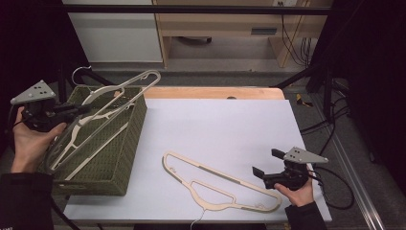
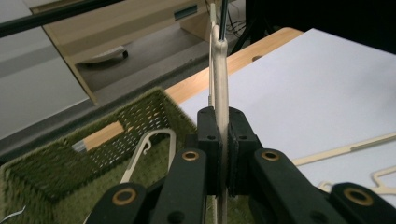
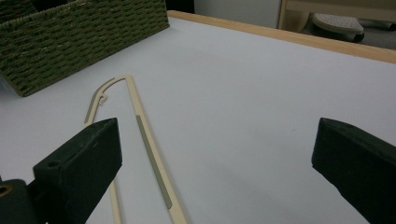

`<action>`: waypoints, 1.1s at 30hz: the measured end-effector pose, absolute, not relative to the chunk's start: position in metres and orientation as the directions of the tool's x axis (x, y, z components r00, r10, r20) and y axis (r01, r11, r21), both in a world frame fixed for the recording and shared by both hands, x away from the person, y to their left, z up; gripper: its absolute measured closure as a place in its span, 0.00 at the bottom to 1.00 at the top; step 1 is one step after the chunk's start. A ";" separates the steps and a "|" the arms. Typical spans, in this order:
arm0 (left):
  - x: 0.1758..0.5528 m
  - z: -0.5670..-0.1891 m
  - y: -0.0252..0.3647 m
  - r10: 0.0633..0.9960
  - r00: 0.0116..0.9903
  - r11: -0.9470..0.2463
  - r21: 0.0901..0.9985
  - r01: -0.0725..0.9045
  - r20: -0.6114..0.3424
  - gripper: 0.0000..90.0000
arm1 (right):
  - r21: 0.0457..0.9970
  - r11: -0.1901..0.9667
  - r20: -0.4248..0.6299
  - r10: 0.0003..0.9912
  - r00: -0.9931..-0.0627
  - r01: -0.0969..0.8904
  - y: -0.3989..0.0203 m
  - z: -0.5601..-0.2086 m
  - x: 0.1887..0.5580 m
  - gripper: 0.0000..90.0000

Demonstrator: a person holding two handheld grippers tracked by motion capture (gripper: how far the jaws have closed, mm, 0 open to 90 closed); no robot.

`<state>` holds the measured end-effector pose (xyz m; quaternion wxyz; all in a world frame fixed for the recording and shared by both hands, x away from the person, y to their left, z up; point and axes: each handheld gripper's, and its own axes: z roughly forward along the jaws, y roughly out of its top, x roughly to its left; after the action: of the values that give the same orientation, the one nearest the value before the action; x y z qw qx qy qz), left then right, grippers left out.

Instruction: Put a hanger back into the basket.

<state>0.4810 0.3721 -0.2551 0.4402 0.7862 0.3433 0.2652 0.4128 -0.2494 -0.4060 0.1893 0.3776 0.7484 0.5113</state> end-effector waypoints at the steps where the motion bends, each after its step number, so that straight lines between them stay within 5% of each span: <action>1: 0.482 -0.258 0.375 0.778 0.619 -0.371 0.874 0.313 0.108 0.95 | 0.908 0.193 0.102 0.759 -0.643 0.372 -0.249 -0.406 0.413 0.02; 33: 0.499 -0.315 0.428 0.845 0.529 -0.345 0.838 0.422 0.082 0.95 | 0.904 0.197 0.107 0.756 -0.646 0.380 -0.250 -0.406 0.413 0.02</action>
<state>0.4993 0.4277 -0.3154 0.4013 0.7767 0.4079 0.2633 0.4135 -0.2496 -0.4061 0.1849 0.3779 0.7512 0.5087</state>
